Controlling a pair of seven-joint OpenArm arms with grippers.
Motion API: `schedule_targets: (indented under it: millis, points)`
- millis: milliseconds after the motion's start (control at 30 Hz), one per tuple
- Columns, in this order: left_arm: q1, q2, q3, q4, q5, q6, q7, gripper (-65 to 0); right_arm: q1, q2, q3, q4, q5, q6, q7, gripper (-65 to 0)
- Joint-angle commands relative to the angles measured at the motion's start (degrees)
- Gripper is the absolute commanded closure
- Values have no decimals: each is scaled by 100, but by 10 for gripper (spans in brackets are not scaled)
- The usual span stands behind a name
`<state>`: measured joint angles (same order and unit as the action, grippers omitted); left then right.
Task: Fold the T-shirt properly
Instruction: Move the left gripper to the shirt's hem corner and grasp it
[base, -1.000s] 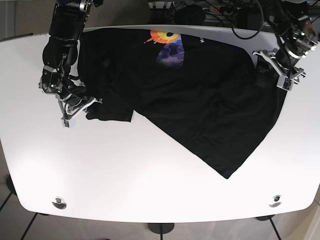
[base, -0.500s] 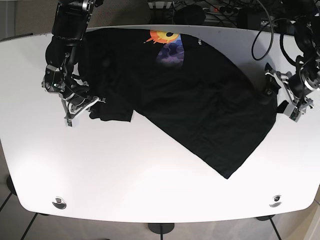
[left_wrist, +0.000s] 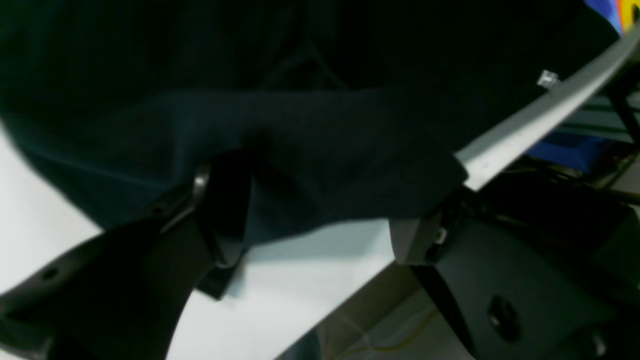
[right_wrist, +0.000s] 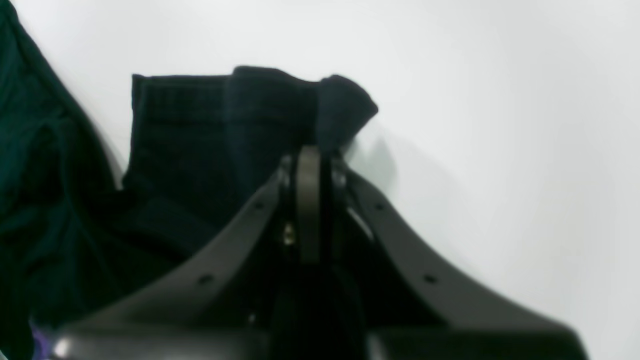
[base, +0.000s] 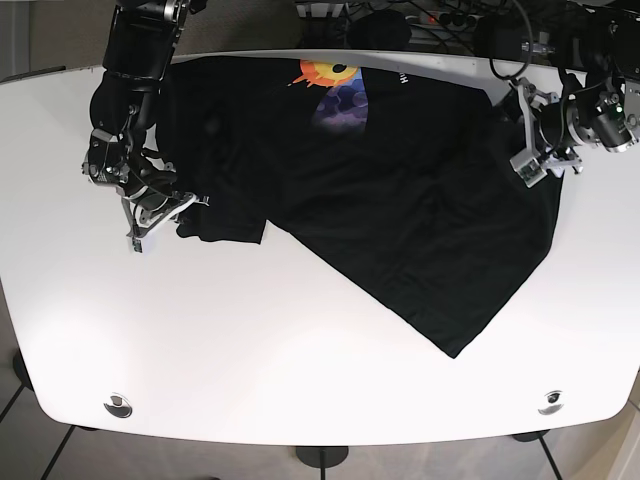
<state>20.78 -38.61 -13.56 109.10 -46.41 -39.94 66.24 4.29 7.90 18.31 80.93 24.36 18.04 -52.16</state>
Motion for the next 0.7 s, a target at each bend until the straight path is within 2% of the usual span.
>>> schedule_targets:
  millis: [33, 133, 267, 333, 433, 500, 533, 600, 667, 700]
  points:
    - [-543, -47, 156, 66, -75, -6, -70, -397, 85, 49, 11, 123, 100, 29, 95, -17]
    - [-1264, 191, 227, 66, -66, -6, -17, -397, 32, 49, 11, 193, 100, 29, 95, -17]
    - [-1792, -99, 165, 57, -128, -6, 387, -397, 14, 49, 11, 334, 100, 29, 86, -17]
    - [-1572, -346, -178, 57, -216, -6, 396, -397, 14, 49, 11, 334, 100, 29, 86, -17]
    - [-1273, -442, -688, 13, -40, -6, 238, -397, 14, 49, 11, 334, 100, 29, 86, -17]
    - [-1299, -214, -1198, -145, 470, -6, -44, -397, 23, 49, 11, 413, 100, 29, 86, -17]
    - [-1414, 32, -1400, -356, 936, -6, -237, -397, 23, 49, 11, 413, 100, 29, 86, -17]
    - [-2073, 428, -1435, -796, 1762, -6, -474, -397, 23, 49, 11, 413, 100, 29, 86, -17]
    - [-2768, 665, -1338, -1499, 2334, -6, -509, -400, 23, 49, 11, 404, 100, 29, 86, -17]
    - [-3357, 736, -1180, -2211, 2615, -6, -597, -401, 23, 49, 11, 404, 100, 29, 86, -17]
